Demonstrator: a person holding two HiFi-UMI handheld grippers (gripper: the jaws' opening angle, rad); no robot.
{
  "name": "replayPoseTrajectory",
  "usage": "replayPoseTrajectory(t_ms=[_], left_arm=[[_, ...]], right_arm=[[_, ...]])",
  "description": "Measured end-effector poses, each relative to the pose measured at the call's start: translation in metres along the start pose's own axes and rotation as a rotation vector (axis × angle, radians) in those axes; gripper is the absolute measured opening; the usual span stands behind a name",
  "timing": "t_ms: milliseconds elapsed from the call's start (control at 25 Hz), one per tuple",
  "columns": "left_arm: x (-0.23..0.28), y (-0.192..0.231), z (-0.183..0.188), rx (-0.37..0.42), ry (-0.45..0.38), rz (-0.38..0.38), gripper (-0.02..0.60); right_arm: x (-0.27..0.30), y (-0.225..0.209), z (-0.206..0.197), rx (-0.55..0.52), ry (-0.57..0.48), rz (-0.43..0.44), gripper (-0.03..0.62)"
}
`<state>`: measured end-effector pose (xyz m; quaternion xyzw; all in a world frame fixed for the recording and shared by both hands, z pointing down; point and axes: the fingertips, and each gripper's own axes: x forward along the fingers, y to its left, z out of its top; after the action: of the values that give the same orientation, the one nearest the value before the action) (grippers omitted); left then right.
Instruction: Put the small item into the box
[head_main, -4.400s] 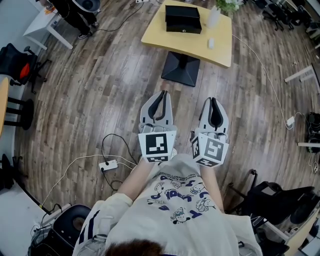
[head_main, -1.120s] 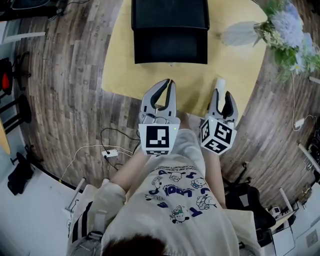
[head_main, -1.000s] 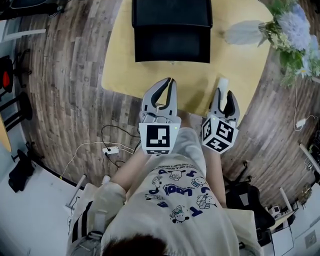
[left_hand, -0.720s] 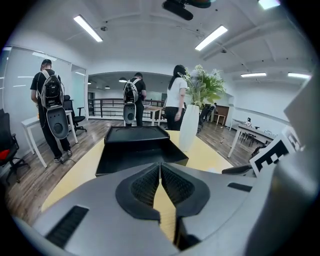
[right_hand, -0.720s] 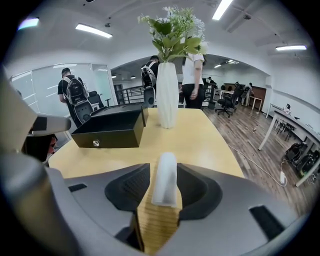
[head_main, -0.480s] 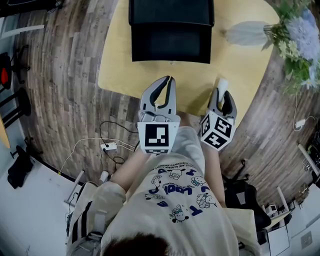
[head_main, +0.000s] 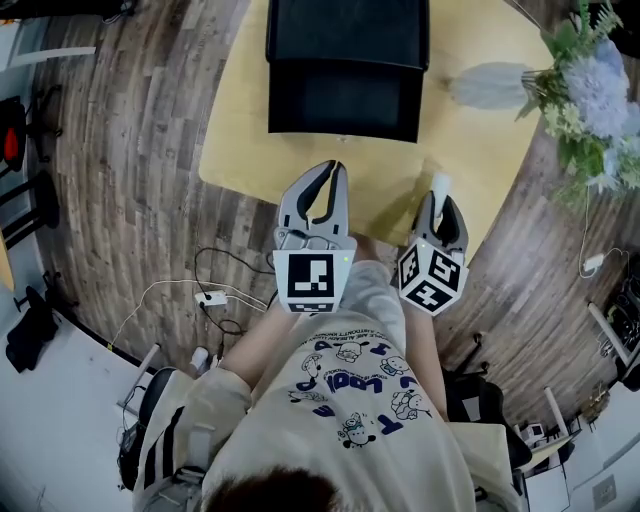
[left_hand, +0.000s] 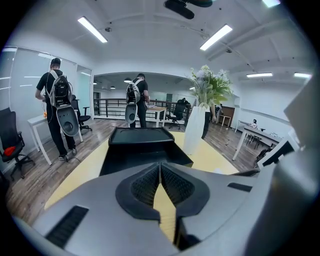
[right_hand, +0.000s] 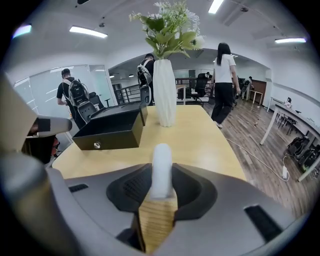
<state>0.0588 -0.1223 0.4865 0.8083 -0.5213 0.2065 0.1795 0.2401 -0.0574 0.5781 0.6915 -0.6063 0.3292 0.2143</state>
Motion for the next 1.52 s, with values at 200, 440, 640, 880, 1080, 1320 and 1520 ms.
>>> replayPoseTrajectory(t_ms=[200,440,640,880,1080,1320,1520], left_arm=[[-0.002,0.006,0.02,-0.019,-0.046,0.036,0.025],[-0.012,0.012,0.052,-0.027,-0.105,0.081,0.025],[-0.024,0.022,0.074,-0.04,-0.147,0.111,0.025],[-0.028,0.041,0.089,-0.045,-0.177,0.125,0.025],[-0.021,0.06,0.099,-0.035,-0.175,0.103,0.025],[-0.012,0.08,0.107,-0.043,-0.164,0.081,0.025],[0.007,0.095,0.107,-0.046,-0.138,0.055,0.025]], right_arm=[[-0.009,0.014,0.03,-0.019,-0.054,0.039,0.141],[-0.019,0.042,0.065,-0.055,-0.106,0.116,0.141],[-0.029,0.071,0.091,-0.079,-0.146,0.174,0.141],[-0.026,0.103,0.116,-0.095,-0.179,0.218,0.141],[-0.016,0.124,0.13,-0.085,-0.182,0.215,0.141],[-0.008,0.144,0.142,-0.083,-0.18,0.195,0.141],[0.012,0.154,0.147,-0.079,-0.156,0.171,0.141]])
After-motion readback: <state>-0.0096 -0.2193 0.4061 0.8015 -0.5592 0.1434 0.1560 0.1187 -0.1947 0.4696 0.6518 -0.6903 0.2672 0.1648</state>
